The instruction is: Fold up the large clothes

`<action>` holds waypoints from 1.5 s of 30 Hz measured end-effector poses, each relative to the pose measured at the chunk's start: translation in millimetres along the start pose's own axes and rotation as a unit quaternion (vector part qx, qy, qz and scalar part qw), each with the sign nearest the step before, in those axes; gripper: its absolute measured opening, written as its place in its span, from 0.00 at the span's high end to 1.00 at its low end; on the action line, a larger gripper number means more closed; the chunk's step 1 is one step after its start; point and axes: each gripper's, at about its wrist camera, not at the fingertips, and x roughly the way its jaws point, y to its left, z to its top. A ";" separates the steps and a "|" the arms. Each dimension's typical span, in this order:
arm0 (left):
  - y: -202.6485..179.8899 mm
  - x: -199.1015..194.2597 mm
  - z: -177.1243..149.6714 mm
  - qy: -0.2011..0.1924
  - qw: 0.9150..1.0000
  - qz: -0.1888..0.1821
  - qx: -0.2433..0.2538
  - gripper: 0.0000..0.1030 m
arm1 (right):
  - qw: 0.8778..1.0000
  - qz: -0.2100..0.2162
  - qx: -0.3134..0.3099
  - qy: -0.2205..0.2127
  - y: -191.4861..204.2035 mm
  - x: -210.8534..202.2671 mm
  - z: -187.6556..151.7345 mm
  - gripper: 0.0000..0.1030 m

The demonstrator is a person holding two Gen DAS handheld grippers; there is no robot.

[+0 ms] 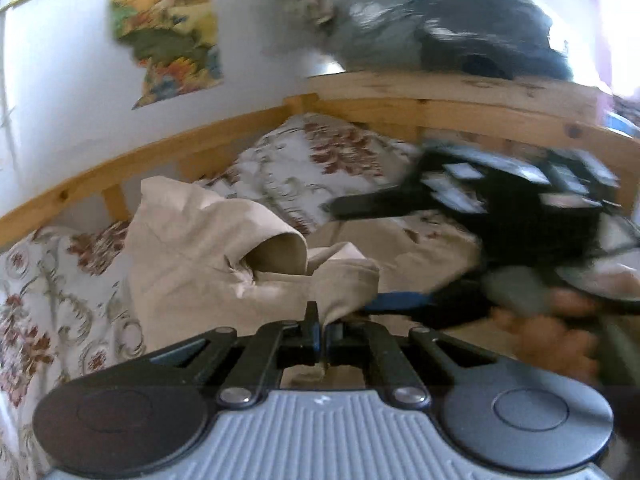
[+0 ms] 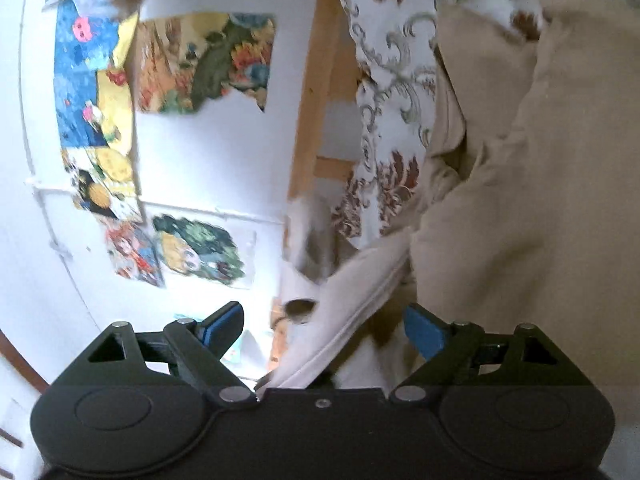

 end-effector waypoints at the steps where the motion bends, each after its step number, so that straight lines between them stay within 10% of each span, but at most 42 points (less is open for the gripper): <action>1: -4.8 -2.7 -6.3 -0.002 1.000 -0.011 0.018 1.00 | 1.000 -0.001 -0.011 0.005 -0.9 8.7 0.3 0.17; 9: -44.7 -7.6 -36.9 0.002 0.994 -0.054 0.096 1.00 | 0.992 -0.039 -0.118 0.026 17.9 31.7 -8.2 0.22; 14: -46.5 -13.3 -35.9 -0.010 0.993 -0.063 0.097 1.00 | 0.981 -0.079 -0.179 0.012 25.6 29.7 -16.3 0.79; 17: -48.6 -23.5 -28.2 -0.047 0.990 -0.073 0.108 0.99 | 0.967 -0.082 -0.240 -0.012 49.7 15.4 -21.2 0.87; 24: -35.5 -30.2 -20.8 -0.046 0.985 -0.163 0.027 0.87 | 0.925 -0.157 -0.332 -0.096 67.8 -23.3 -9.0 0.89; 34: 28.1 -38.5 -26.9 -0.040 0.984 -0.125 -0.121 0.54 | 0.823 -0.357 -0.420 -0.134 43.7 -31.6 7.6 0.87; 42: 75.5 12.9 -10.7 0.040 0.971 -0.068 -0.226 0.33 | 0.784 -0.431 -0.430 -0.120 14.3 -9.6 6.9 0.66; 45: 85.6 33.7 -5.9 0.057 0.961 -0.082 -0.259 0.31 | 0.789 -0.427 -0.421 -0.132 19.5 -14.9 5.7 0.58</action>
